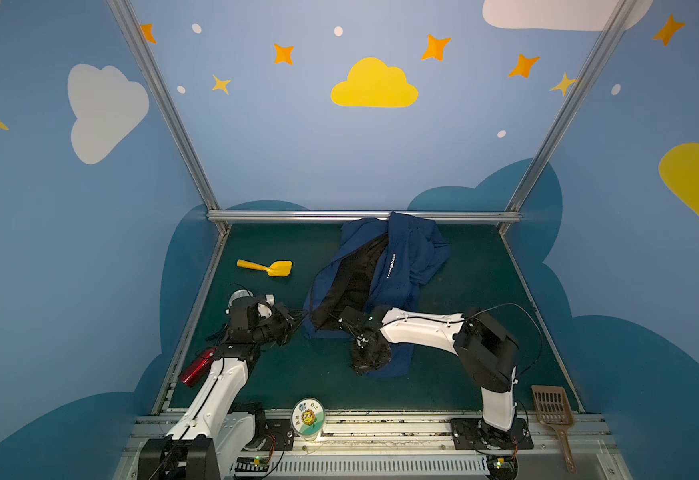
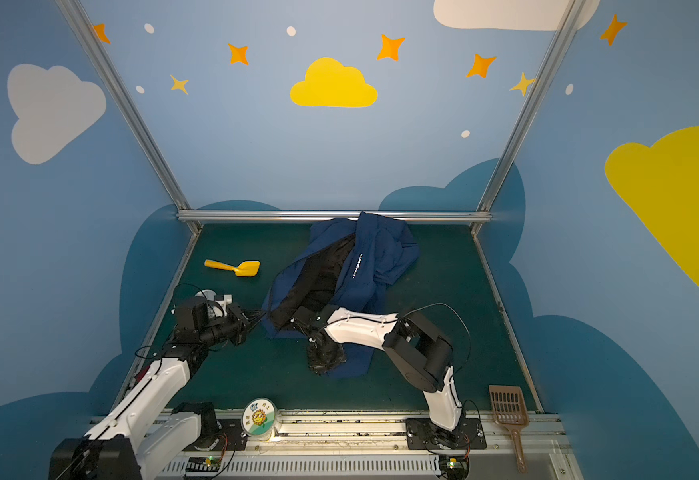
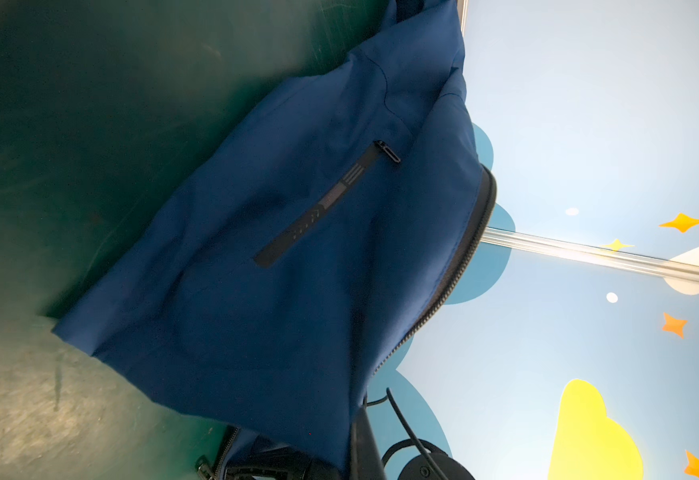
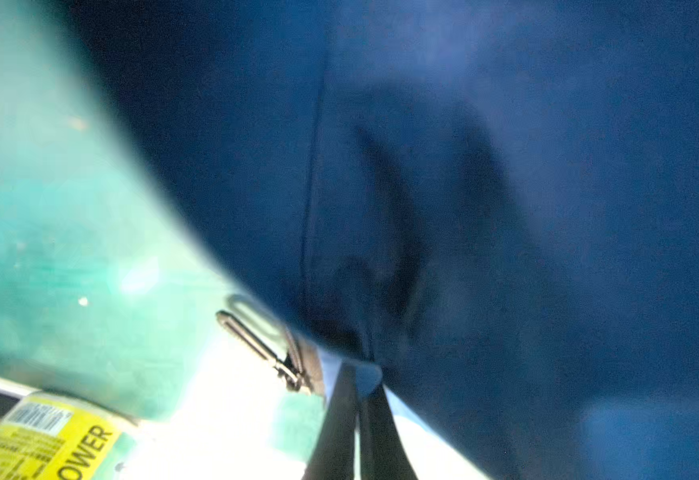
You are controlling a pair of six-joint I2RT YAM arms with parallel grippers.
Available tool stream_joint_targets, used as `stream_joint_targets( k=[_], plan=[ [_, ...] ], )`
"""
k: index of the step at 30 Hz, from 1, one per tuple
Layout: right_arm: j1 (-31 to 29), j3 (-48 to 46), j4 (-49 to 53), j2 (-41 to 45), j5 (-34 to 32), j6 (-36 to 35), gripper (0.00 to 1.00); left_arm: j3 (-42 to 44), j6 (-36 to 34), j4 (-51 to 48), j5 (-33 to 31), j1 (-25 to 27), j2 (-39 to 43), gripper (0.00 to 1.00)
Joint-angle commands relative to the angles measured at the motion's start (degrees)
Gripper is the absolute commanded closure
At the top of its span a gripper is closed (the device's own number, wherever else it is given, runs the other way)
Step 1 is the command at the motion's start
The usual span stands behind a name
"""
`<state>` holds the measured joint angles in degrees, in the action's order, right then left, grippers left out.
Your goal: Zip up the jacket
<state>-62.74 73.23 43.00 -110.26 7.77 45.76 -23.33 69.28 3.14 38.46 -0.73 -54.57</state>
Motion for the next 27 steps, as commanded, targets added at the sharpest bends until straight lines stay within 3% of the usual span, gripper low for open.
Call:
stream_joint_targets(
  k=[1,5,9,12,15,19,23,27],
  plan=[
    [-0.2,-6.2,-9.8,7.1,-0.1,-1.8,1.00,1.7,1.2,3.4,2.7,0.2,1.0,0.97],
    [1.0,-14.5,-22.5,18.1,3.8,-2.4,1.00,2.0,4.0,6.9,1.0,2.4,3.6,0.97],
    [2.8,-20.1,-31.8,24.8,5.7,-4.0,1.00,2.0,5.7,11.1,-5.3,7.0,7.0,0.97],
    [2.5,-22.0,-34.1,29.4,-0.3,-8.8,1.00,2.7,6.5,15.1,-10.1,9.6,8.6,0.97],
    [2.4,-22.7,-34.0,33.4,-10.6,-15.0,1.00,2.7,6.2,17.7,-14.0,11.3,9.4,0.97],
    [2.4,-28.0,-48.6,38.4,-19.5,-24.0,1.00,2.5,3.4,21.9,-18.4,14.0,9.4,0.97],
    [3.5,-37.9,-74.4,41.0,-22.9,-27.3,1.00,2.3,-1.7,25.7,-23.5,17.4,9.4,0.97],
    [5.8,-37.8,-80.4,36.5,-20.8,-27.9,1.00,2.4,-6.0,28.3,-24.8,18.4,9.2,0.97]
  ],
)
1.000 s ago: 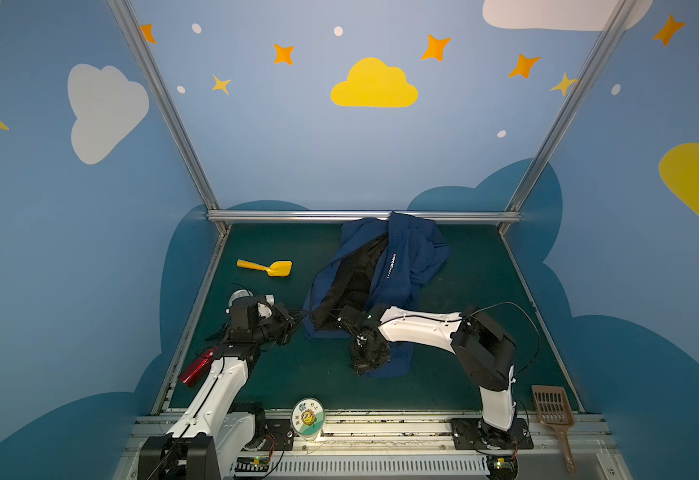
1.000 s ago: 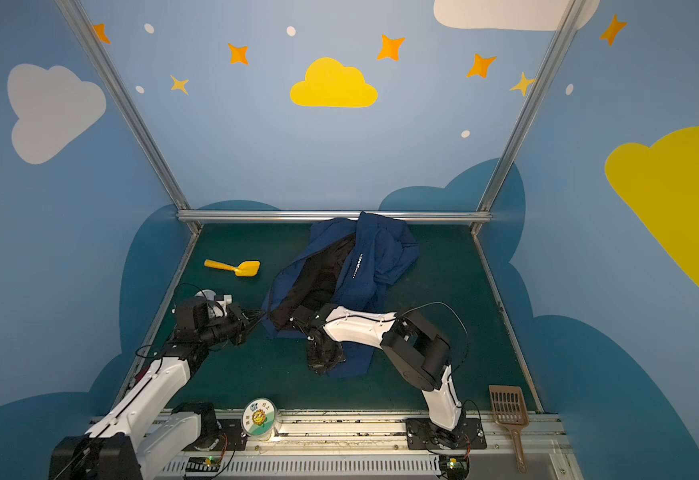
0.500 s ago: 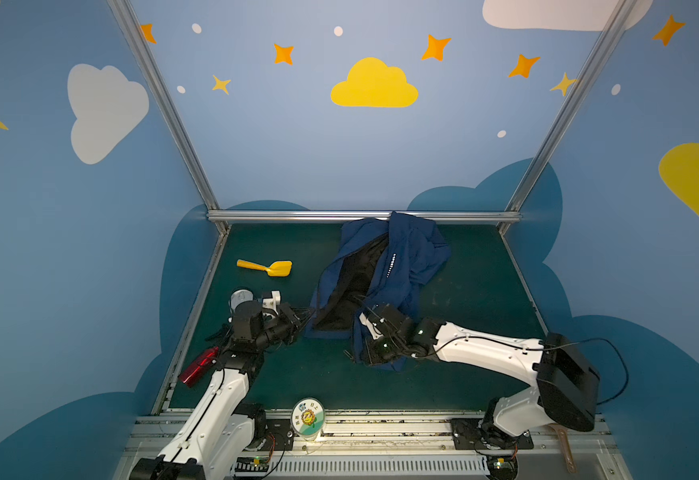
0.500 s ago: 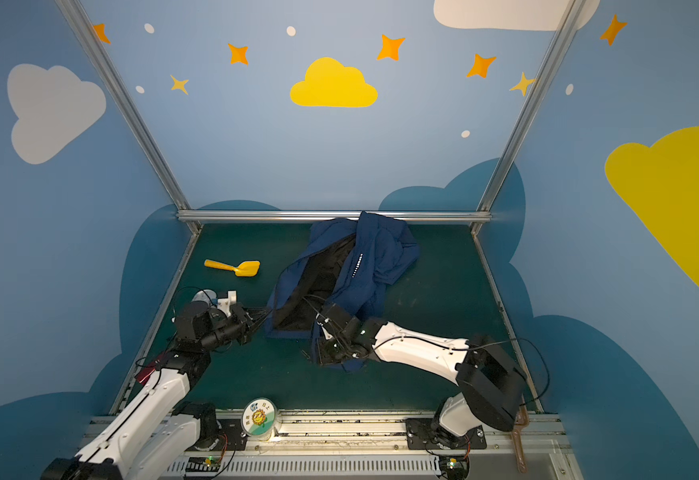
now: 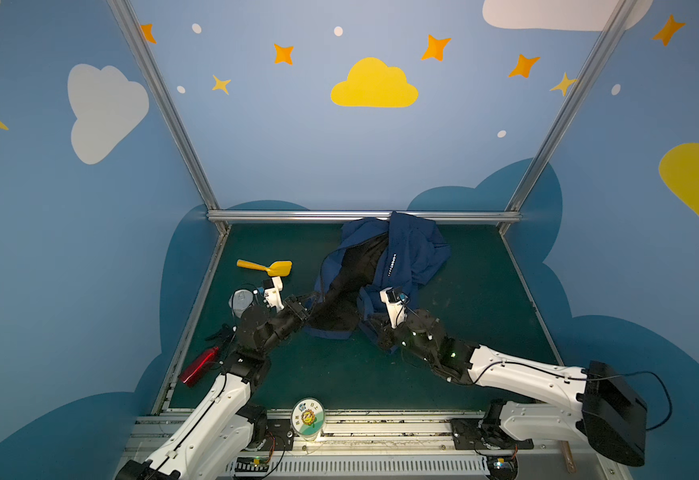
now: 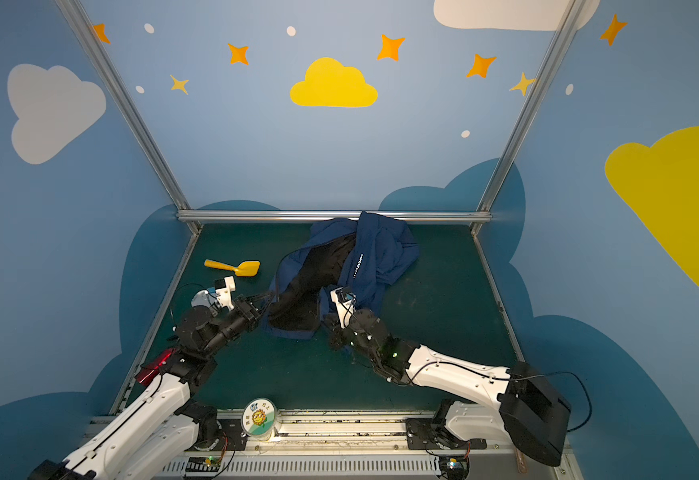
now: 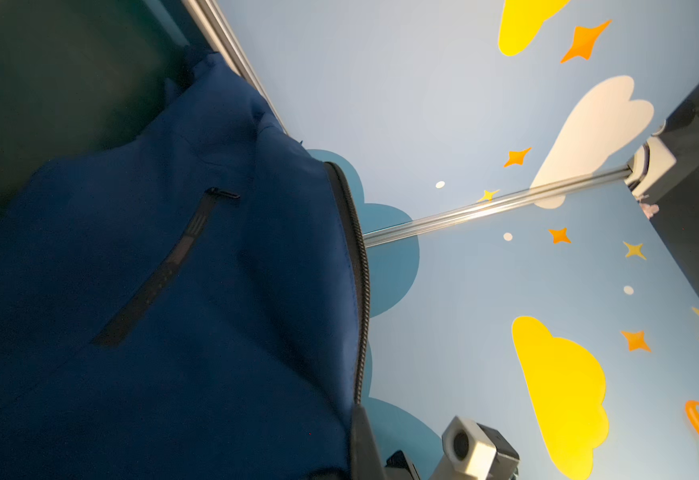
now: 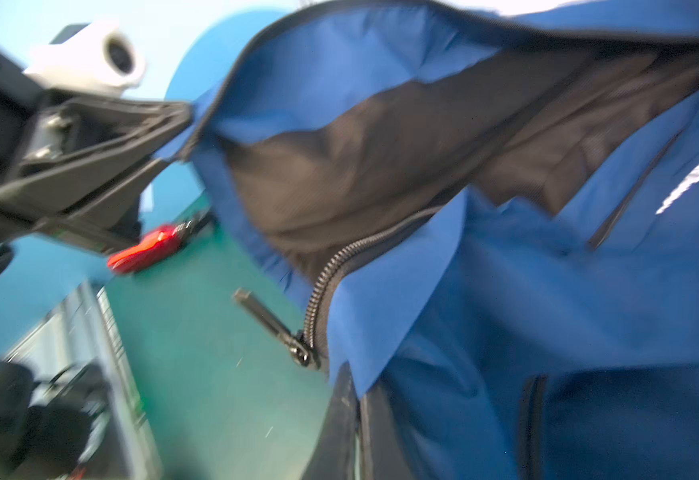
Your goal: Zip up the jacket
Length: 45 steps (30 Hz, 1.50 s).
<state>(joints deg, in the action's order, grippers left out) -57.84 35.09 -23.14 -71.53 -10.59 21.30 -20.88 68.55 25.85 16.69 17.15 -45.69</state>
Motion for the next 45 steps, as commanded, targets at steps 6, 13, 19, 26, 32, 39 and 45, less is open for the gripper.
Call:
stream_joint_targets(
  k=[6,13,19,26,32,39,45],
  plan=[
    [4.7,0.3,-31.9,-14.6,1.8,-1.1,1.00,2.3,-9.0,9.2,-6.9,2.2,1.0,0.97],
    [5.4,5.5,-33.7,-12.6,12.0,3.4,1.00,2.4,-12.8,11.9,-10.2,3.2,2.1,0.97],
    [5.2,7.4,-22.5,-7.6,18.1,6.7,1.00,0.2,-13.7,19.7,-7.5,3.6,-0.9,0.97],
    [4.5,4.1,-19.5,-0.7,19.8,7.0,1.00,-1.5,-15.3,29.8,-6.5,6.5,-4.2,0.97],
    [4.9,2.0,-19.5,2.1,23.1,5.1,1.00,-2.9,-15.1,37.4,-1.8,8.4,-8.3,0.97],
    [5.5,2.7,-20.5,2.0,27.9,5.4,1.00,-3.6,-17.3,38.5,0.6,9.7,-9.0,0.97],
    [6.1,3.1,-21.9,1.5,29.3,6.4,1.00,-3.7,-17.4,37.9,1.3,10.2,-8.9,0.97]
  ],
)
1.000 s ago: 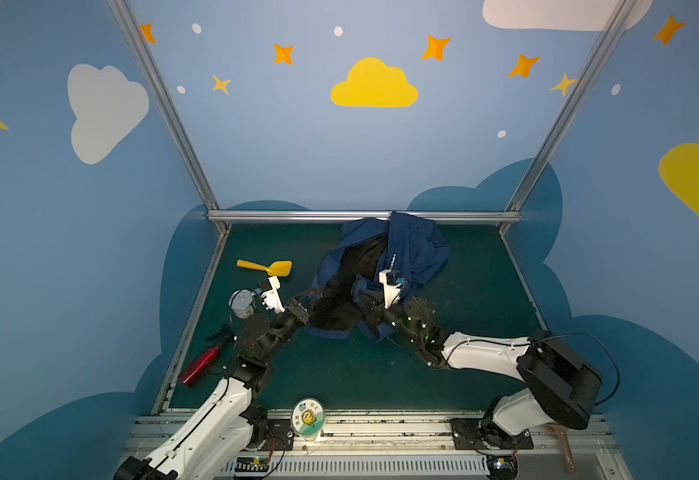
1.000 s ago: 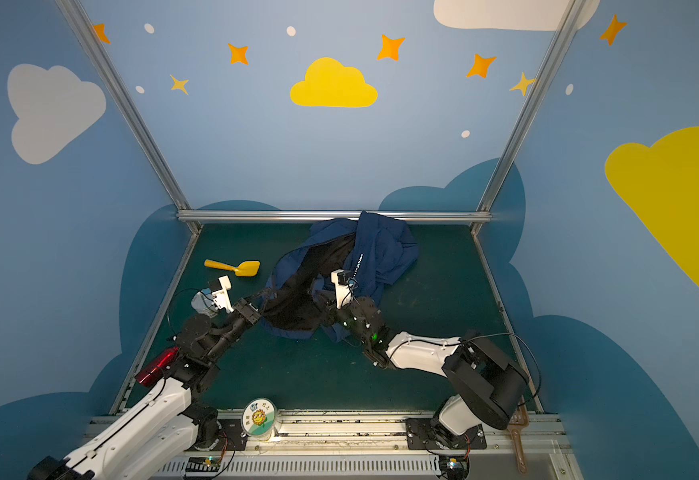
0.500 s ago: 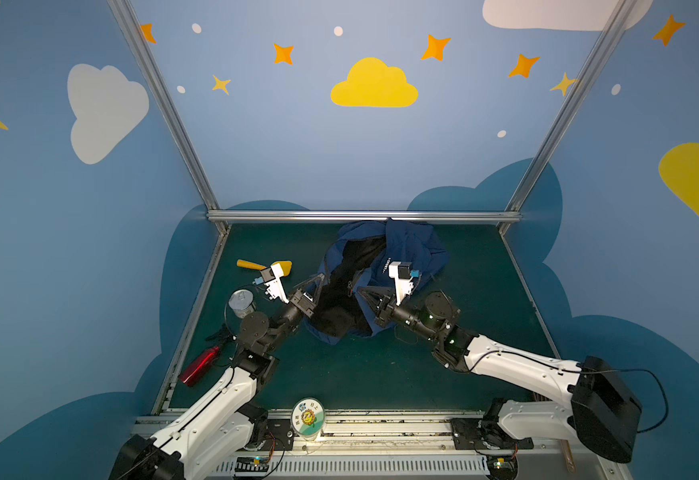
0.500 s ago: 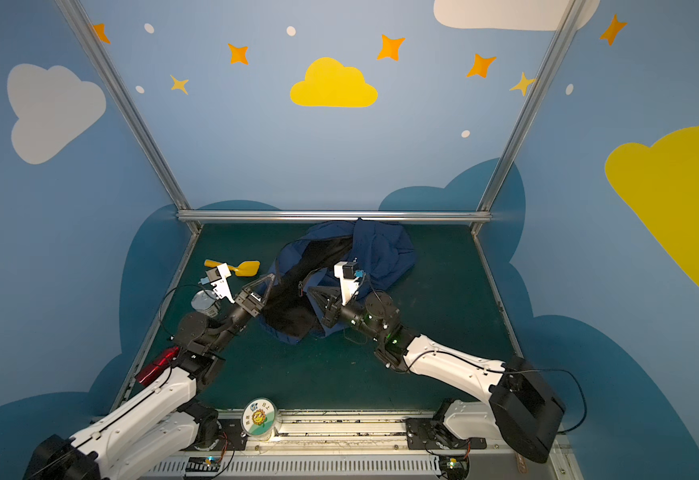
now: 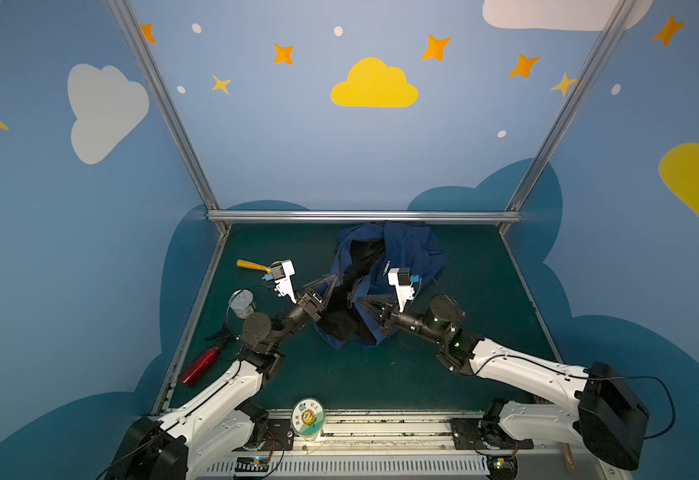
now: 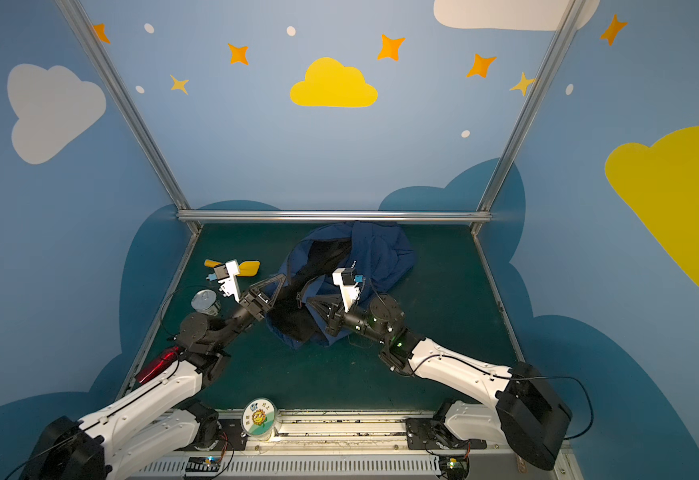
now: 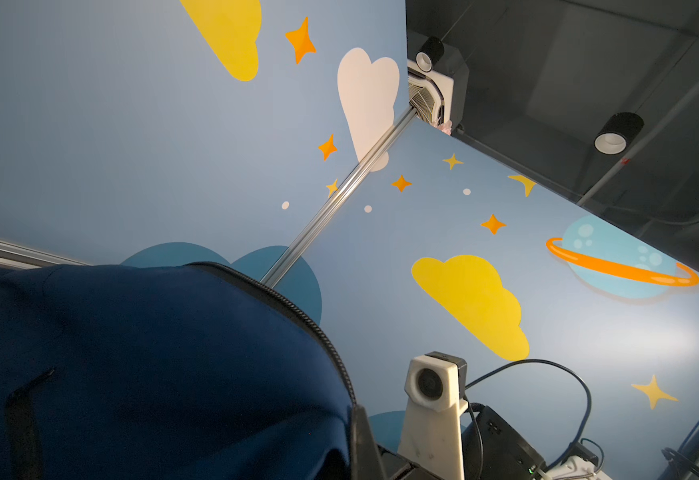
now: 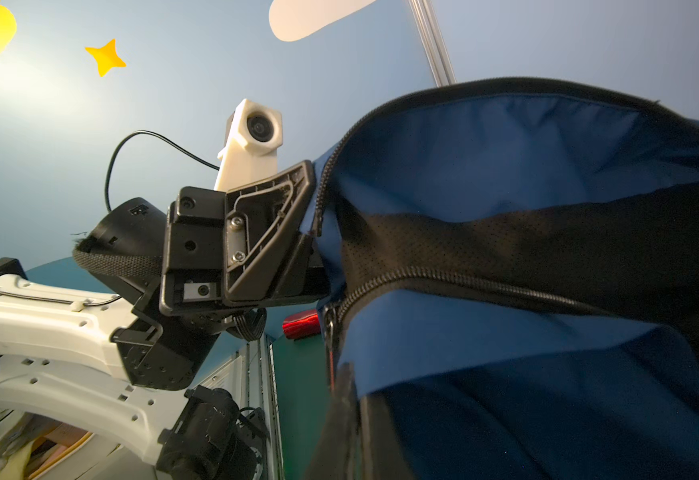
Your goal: Zip up the jacket
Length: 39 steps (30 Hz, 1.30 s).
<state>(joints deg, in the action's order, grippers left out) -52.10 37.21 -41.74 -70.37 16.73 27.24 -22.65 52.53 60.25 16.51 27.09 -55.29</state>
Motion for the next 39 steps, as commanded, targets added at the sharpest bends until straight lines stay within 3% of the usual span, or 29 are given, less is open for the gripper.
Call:
stream_joint_targets(
  k=[1,39],
  plan=[
    [0.4,1.0,-3.5,0.2,2.1,0.6,1.00,-1.9,-1.5,3.5,1.5,0.4,0.8,0.97],
    [2.0,5.0,-4.7,-1.5,5.8,3.3,1.00,-2.2,-3.9,0.5,1.0,2.2,1.2,0.97]
  ],
)
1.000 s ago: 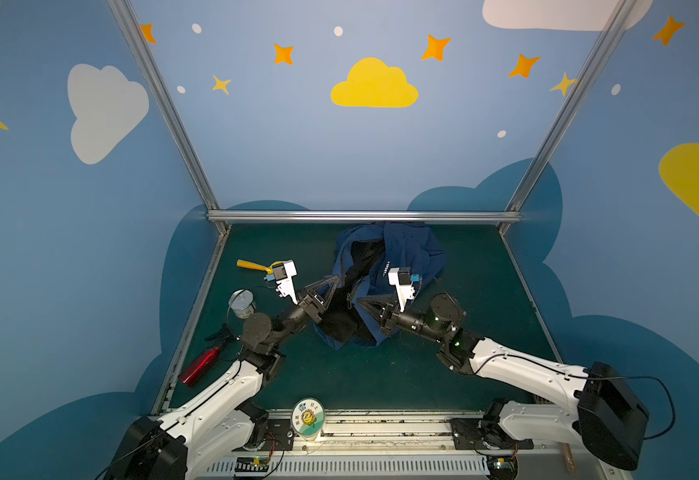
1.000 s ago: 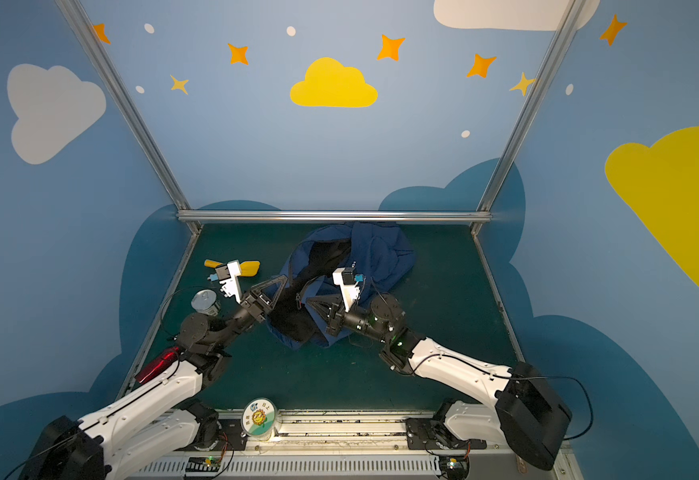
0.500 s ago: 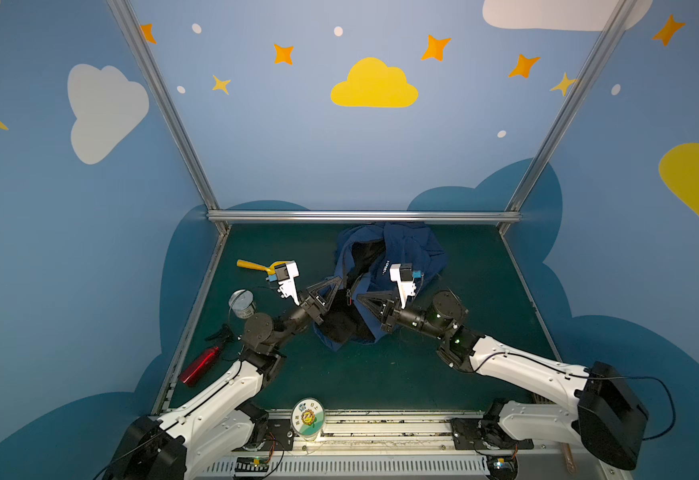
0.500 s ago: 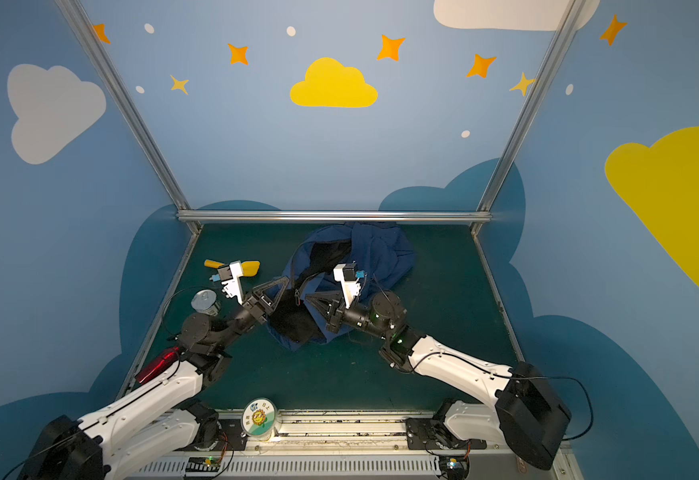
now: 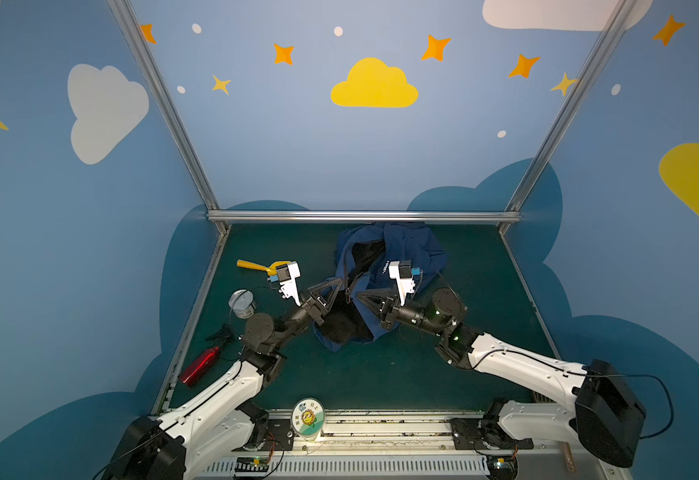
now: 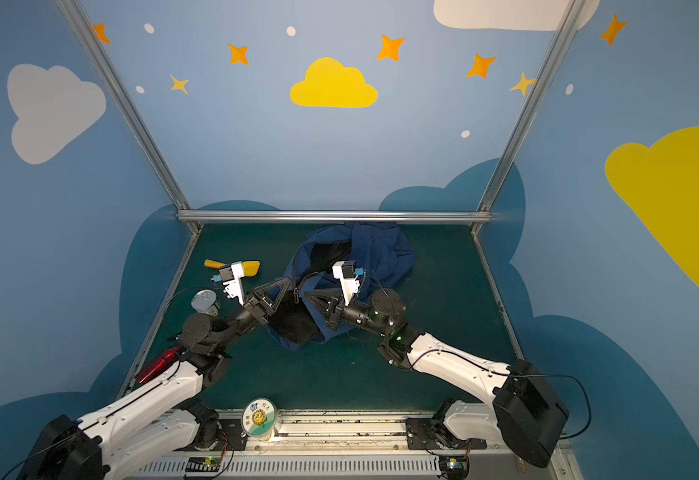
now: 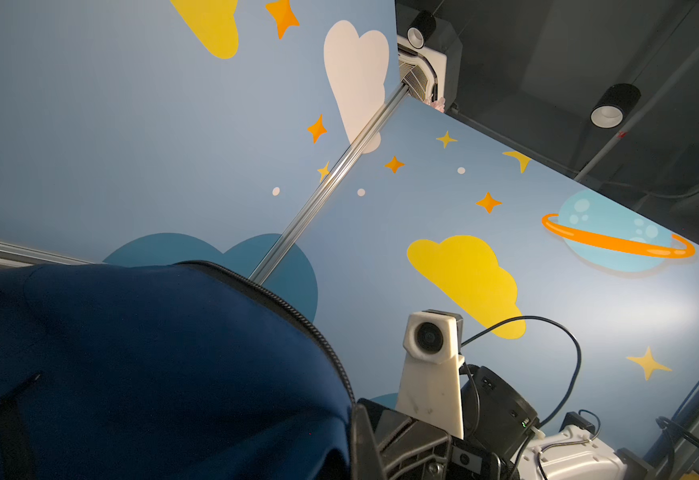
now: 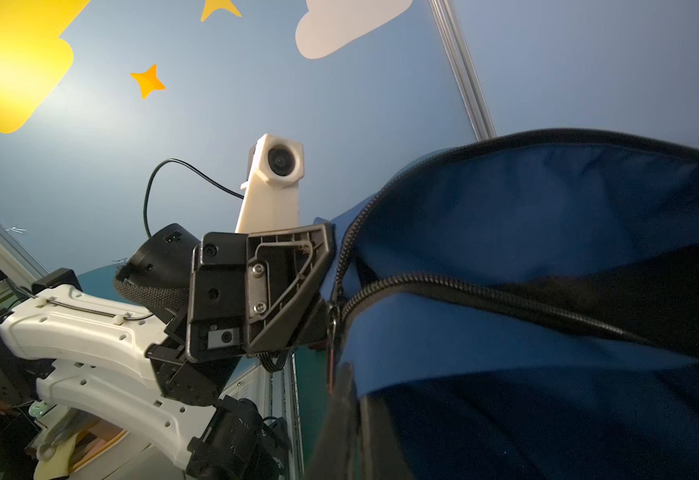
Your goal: Zip up the jacket
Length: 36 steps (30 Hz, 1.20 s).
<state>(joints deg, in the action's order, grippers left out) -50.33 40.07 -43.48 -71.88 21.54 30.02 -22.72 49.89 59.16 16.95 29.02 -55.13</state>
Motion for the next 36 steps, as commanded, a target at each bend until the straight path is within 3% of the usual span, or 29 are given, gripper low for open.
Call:
stream_joint_targets(
  k=[1,22,36],
  plan=[
    [0.3,2.0,-3.2,0.1,1.0,0.7,1.00,-2.2,-1.3,1.3,0.6,0.3,1.1,0.97],
    [0.8,4.0,-2.6,1.1,1.1,0.9,1.00,-2.0,-4.8,-3.6,0.6,0.6,3.1,0.97],
    [1.5,2.7,-3.0,3.4,-3.0,0.6,1.00,-2.4,-8.6,-4.4,-0.3,1.7,4.4,0.97]
  ],
)
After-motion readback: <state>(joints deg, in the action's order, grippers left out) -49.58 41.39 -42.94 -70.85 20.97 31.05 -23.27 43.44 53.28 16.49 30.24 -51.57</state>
